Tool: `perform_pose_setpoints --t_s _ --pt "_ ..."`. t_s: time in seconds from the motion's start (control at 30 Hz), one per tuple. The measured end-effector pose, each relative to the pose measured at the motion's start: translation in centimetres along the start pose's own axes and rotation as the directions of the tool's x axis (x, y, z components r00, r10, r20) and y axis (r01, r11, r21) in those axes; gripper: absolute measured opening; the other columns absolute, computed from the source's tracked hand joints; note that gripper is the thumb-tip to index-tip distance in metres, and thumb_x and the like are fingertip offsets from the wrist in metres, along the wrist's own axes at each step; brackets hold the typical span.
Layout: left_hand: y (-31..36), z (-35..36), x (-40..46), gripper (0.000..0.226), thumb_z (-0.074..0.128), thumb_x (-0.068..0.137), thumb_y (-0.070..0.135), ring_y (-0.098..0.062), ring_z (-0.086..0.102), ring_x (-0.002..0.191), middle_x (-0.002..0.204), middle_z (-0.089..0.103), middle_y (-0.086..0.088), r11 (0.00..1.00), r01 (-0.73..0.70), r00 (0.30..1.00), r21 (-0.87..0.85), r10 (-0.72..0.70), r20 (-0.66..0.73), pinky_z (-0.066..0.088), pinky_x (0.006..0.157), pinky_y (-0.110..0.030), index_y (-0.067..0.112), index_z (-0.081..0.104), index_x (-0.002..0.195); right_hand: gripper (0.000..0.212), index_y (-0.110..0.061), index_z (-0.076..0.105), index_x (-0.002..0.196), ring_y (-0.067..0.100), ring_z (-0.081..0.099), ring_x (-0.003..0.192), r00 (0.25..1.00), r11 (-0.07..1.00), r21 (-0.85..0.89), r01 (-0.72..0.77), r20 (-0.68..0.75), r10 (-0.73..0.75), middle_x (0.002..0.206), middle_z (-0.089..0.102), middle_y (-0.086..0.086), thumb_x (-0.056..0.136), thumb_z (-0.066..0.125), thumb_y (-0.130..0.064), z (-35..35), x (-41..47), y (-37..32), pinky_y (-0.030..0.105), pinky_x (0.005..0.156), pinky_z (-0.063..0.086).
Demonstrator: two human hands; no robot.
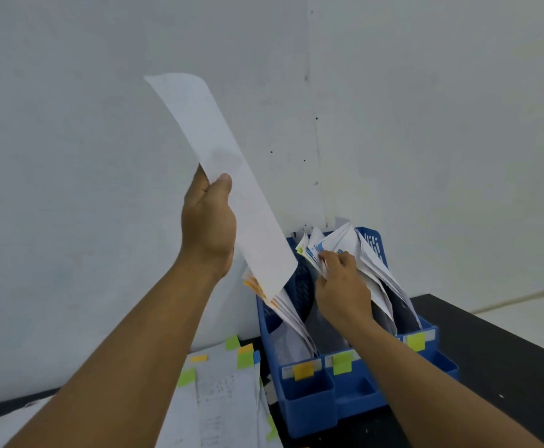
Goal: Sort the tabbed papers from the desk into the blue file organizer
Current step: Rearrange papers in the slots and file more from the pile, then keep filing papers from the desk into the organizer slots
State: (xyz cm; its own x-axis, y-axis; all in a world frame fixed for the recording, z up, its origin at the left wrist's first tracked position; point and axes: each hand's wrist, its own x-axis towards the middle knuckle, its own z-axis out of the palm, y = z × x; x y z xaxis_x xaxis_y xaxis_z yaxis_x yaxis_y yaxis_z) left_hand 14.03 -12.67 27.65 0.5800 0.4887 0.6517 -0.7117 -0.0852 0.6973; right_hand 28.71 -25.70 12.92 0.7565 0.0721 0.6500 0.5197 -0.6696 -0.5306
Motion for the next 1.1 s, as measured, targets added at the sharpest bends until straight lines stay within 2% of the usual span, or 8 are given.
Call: perform_pose_setpoints --t_s 0.23,0.33,0.53,0.7,0.77,0.83,0.97,1.1 --pt "-7.7 0.8 -1.0 0.037 0.04 0.099 0.011 -0.01 0.063 0.104 0.111 0.066 0.015 0.979 0.19 0.979 0.073 -0.183 -0.088 0.049 0.099 -0.041 0.034 0.059 0.121 0.038 -0.024 0.046 0.135 0.022 0.048 0.083 0.998 0.995 0.076 -0.064 0.03 0.062 0.133 0.043 0.004 0.097 0.05 -0.017 -1.0 1.2 0.7 0.032 0.067 0.04" --pt "-10.6 1.3 -1.8 0.044 0.036 0.095 0.008 -0.015 0.06 0.107 0.118 0.063 0.011 0.944 0.212 0.977 0.251 -0.203 -0.062 0.048 0.1 -0.045 0.031 0.053 0.129 0.039 -0.024 0.046 0.135 0.022 0.048 0.084 0.996 0.994 0.082 -0.078 0.043 0.075 0.133 0.043 0.004 0.097 0.049 -0.017 -1.5 1.5 0.8 0.032 0.068 0.041" --pt "-13.5 3.1 -3.9 0.046 0.029 0.101 0.008 -0.004 0.05 0.09 0.122 0.052 0.006 0.853 0.169 0.985 0.493 -0.161 -0.06 0.039 0.084 -0.027 0.025 0.035 0.143 0.042 -0.023 0.044 0.138 0.023 0.056 0.093 0.995 0.994 0.085 -0.075 0.068 0.069 0.137 0.043 0.004 0.097 0.05 -0.02 -2.2 1.5 0.9 0.036 0.076 0.05" --pt "-16.1 4.9 -3.5 0.047 0.03 0.102 0.018 -0.024 0.047 0.123 0.137 0.049 -0.001 0.797 0.182 0.983 0.576 -0.125 -0.138 0.035 0.109 -0.042 0.028 0.025 0.147 0.041 -0.024 0.046 0.138 0.026 0.058 0.104 0.994 0.989 0.117 -0.088 0.071 0.08 0.14 0.043 0.004 0.097 0.052 -0.021 -2.5 1.3 0.9 0.039 0.085 0.052" --pt "-16.9 5.6 -3.7 0.047 0.029 0.101 0.023 -0.027 0.047 0.125 0.137 0.051 0.0 0.805 0.177 0.982 0.566 -0.104 -0.16 0.034 0.109 -0.045 0.033 0.024 0.146 0.042 -0.025 0.047 0.138 0.026 0.057 0.106 0.993 0.986 0.131 -0.101 0.07 0.092 0.141 0.042 0.003 0.097 0.053 -0.021 -2.7 1.3 1.0 0.041 0.087 0.052" --pt "-17.6 6.2 -4.2 0.046 0.03 0.102 0.019 -0.025 0.05 0.119 0.134 0.051 -0.001 0.828 0.19 0.979 0.528 -0.122 -0.161 0.039 0.1 -0.036 0.028 0.025 0.147 0.042 -0.026 0.047 0.139 0.026 0.057 0.107 0.994 0.984 0.148 -0.098 0.072 0.088 0.142 0.041 0.002 0.097 0.053 -0.022 -2.9 1.2 1.0 0.041 0.088 0.051" --pt "-20.1 6.8 -6.3 0.037 0.034 0.1 0.012 -0.028 0.053 0.109 0.124 0.055 -0.01 0.791 0.37 0.928 0.486 -0.294 -0.228 0.044 0.089 -0.035 0.013 0.038 0.137 0.041 -0.027 0.048 0.137 0.026 0.057 0.11 0.996 0.982 0.174 -0.07 0.063 0.06 0.141 0.042 0.003 0.097 0.056 -0.023 -3.1 1.2 1.2 0.04 0.091 0.05" --pt "-22.0 6.6 -8.1 0.036 0.032 0.103 0.018 -0.027 0.054 0.104 0.122 0.056 -0.011 0.745 0.509 0.861 0.432 -0.448 -0.243 0.047 0.091 -0.037 0.014 0.04 0.138 0.042 -0.027 0.048 0.136 0.027 0.057 0.107 0.996 0.989 0.141 -0.043 0.077 0.032 0.14 0.04 0.004 0.096 0.058 -0.022 -3.0 1.0 1.2 0.04 0.089 0.051"
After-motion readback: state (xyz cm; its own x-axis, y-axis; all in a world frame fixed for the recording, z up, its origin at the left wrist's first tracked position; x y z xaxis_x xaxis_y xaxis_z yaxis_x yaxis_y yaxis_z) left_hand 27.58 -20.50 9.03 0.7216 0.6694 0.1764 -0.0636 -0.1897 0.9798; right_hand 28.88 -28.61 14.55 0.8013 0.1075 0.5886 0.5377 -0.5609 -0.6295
